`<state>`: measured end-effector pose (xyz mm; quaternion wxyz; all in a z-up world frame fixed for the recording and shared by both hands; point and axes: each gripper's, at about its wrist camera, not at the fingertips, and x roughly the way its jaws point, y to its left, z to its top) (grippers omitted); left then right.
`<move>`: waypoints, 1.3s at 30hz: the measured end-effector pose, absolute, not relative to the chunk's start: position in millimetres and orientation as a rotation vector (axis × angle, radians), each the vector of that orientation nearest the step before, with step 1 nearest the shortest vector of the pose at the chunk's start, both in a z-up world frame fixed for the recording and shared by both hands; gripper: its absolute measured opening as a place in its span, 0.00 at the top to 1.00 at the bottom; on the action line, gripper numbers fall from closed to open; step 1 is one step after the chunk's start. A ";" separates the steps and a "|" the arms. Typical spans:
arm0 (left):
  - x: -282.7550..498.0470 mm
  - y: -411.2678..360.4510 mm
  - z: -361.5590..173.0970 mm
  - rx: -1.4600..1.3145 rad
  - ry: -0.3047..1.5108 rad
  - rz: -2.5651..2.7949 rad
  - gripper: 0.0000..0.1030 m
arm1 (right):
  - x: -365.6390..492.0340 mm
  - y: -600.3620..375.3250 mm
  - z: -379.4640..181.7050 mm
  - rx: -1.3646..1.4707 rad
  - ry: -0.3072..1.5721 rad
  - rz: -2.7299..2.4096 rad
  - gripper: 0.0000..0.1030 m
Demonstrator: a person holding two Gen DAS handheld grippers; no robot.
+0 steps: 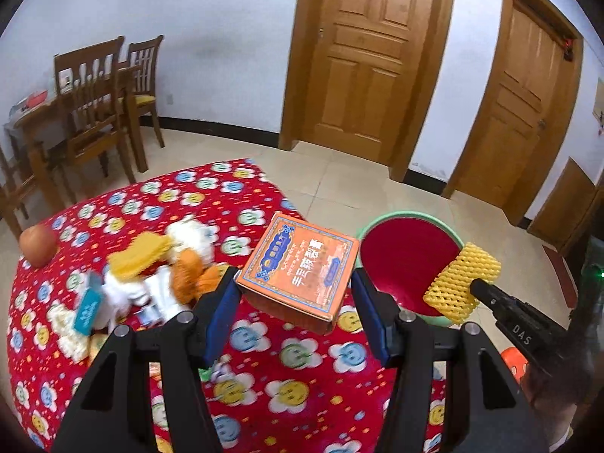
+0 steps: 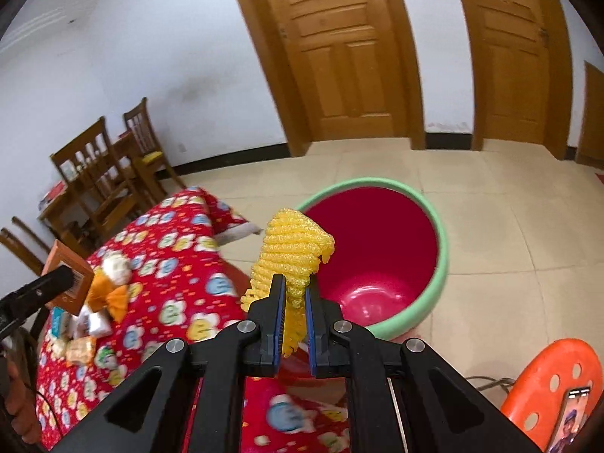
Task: Collect trash
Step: 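Carry the orange box and yellow foam net over the red bin with both tools, then open the right tool over the bin while the left tool releases the orange box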
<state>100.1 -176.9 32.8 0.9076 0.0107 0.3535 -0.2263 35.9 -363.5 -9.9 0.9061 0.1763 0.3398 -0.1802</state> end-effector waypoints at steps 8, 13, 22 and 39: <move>113.0 -221.5 19.1 0.065 0.756 -0.532 0.42 | 42.8 -399.1 -32.1 0.394 0.737 -0.436 0.89; 120.2 -245.0 8.0 0.094 0.777 -0.555 0.42 | 50.1 -413.1 -46.7 0.416 0.761 -0.462 0.87; 134.2 -273.2 -10.6 0.133 0.814 -0.582 0.42 | 51.3 -432.4 -55.7 0.457 0.759 -0.473 0.75; 141.3 -330.5 -38.5 0.214 0.851 -0.659 0.42 | 13.3 -451.4 -48.5 0.522 0.692 -0.571 0.41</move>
